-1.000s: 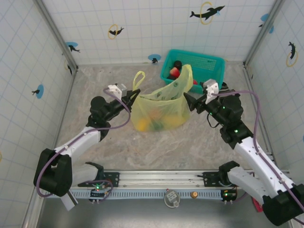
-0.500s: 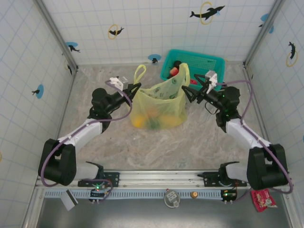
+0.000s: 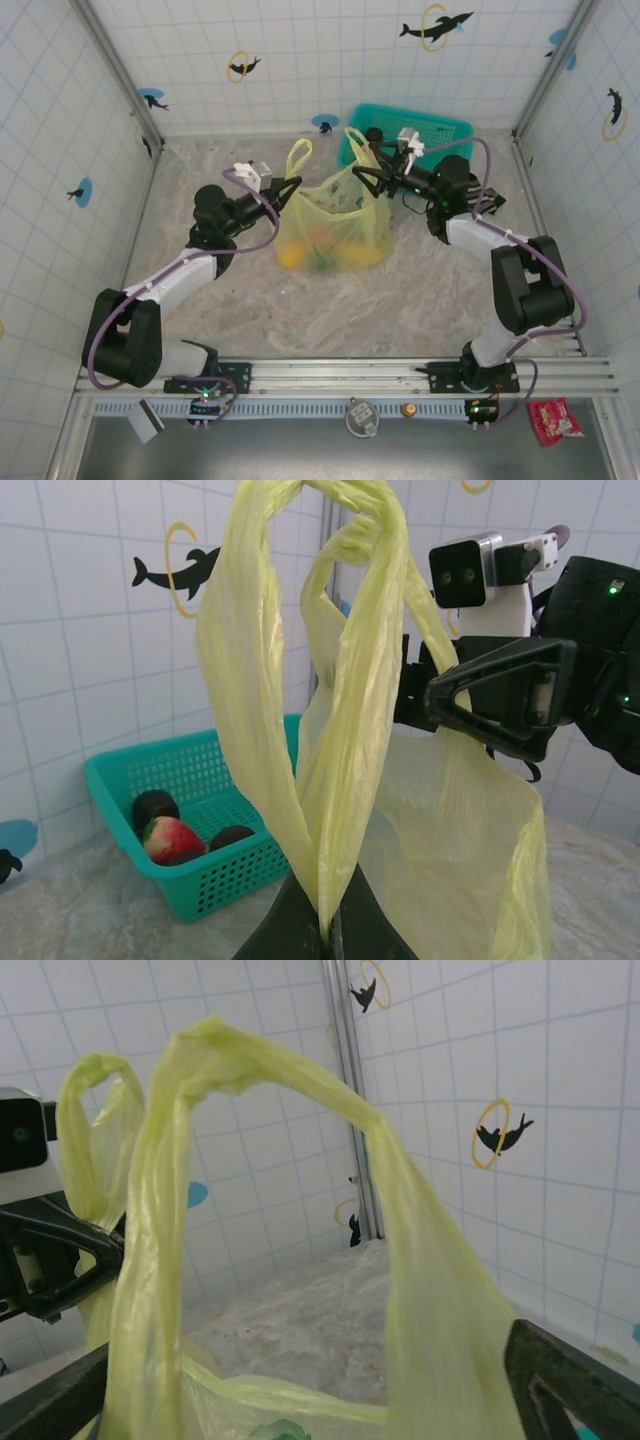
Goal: Place the fake fruits into the plastic bag and tie a complex knot
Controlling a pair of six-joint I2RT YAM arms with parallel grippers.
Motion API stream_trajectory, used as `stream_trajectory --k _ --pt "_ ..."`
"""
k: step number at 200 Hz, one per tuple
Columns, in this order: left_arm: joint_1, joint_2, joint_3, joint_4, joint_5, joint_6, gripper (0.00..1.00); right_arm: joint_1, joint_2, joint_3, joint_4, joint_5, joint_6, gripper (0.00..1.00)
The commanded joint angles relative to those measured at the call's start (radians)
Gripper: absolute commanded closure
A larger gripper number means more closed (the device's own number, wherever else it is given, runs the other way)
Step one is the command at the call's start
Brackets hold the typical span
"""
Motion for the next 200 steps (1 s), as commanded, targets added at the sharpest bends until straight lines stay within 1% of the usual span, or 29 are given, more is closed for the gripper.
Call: stream_trajectory --k 1,5,11,18,26,35,41,56,77,95,101,108,118,126,155,175,179,183,200 --pt "0.005 -0.003 0.032 0.027 0.034 -0.008 1.0 -0.014 0.021 0.05 0.057 0.002 0.036 0.22" --pt "0.006 -0.006 0.03 0.028 0.034 -0.007 1.0 -0.013 0.024 0.054 0.054 0.001 0.04 0.26" --pt "0.006 -0.008 0.027 0.029 0.033 -0.006 1.0 -0.013 0.027 0.06 0.046 -0.001 0.044 0.38" --pt "0.006 -0.01 0.025 0.032 0.032 -0.008 1.0 -0.013 0.025 0.062 0.035 -0.005 0.047 0.58" --pt "0.005 -0.013 0.025 0.033 0.032 -0.012 1.0 -0.013 0.016 0.06 0.026 -0.009 0.046 0.76" --pt "0.006 -0.02 0.025 0.031 0.029 -0.019 1.0 -0.009 -0.009 0.047 0.011 -0.007 0.035 0.92" --pt "0.006 -0.026 0.024 0.03 0.028 -0.026 1.0 -0.005 -0.035 0.031 0.0 0.004 0.017 1.0" --pt "0.006 -0.048 0.016 0.016 0.014 -0.039 1.0 0.014 -0.128 -0.021 -0.056 0.079 -0.063 1.0" --pt "0.005 -0.094 0.007 0.005 -0.017 -0.051 1.0 0.061 -0.263 -0.054 -0.229 0.217 -0.209 1.0" --pt "-0.003 -0.131 0.003 0.0 -0.029 -0.061 1.0 0.14 -0.367 -0.085 -0.35 0.333 -0.357 1.0" --pt "-0.005 -0.143 0.007 -0.014 -0.04 -0.056 1.0 0.174 -0.399 -0.1 -0.382 0.409 -0.414 1.0" --pt "-0.008 -0.156 0.007 -0.023 -0.046 -0.053 1.0 0.216 -0.435 -0.117 -0.413 0.461 -0.472 1.0" --pt "-0.01 -0.17 0.004 -0.028 -0.052 -0.046 1.0 0.258 -0.477 -0.148 -0.434 0.498 -0.527 1.0" --pt "-0.011 -0.18 0.0 -0.045 -0.06 -0.038 1.0 0.28 -0.505 -0.175 -0.448 0.524 -0.538 1.0" --pt "-0.01 -0.209 -0.058 -0.068 -0.05 -0.007 1.0 0.289 -0.576 -0.27 -0.483 0.487 -0.511 1.0" --pt "-0.011 -0.233 -0.11 -0.066 -0.043 -0.002 1.0 0.299 -0.625 -0.338 -0.471 0.508 -0.482 1.0" --pt "-0.011 -0.236 -0.12 -0.064 -0.043 -0.002 1.0 0.3 -0.633 -0.346 -0.475 0.509 -0.483 0.96" --pt "-0.011 -0.242 -0.129 -0.059 -0.043 -0.002 1.0 0.3 -0.64 -0.352 -0.482 0.507 -0.484 0.9" --pt "-0.011 -0.254 -0.165 -0.031 -0.055 -0.014 1.0 0.298 -0.678 -0.369 -0.495 0.499 -0.492 0.45"
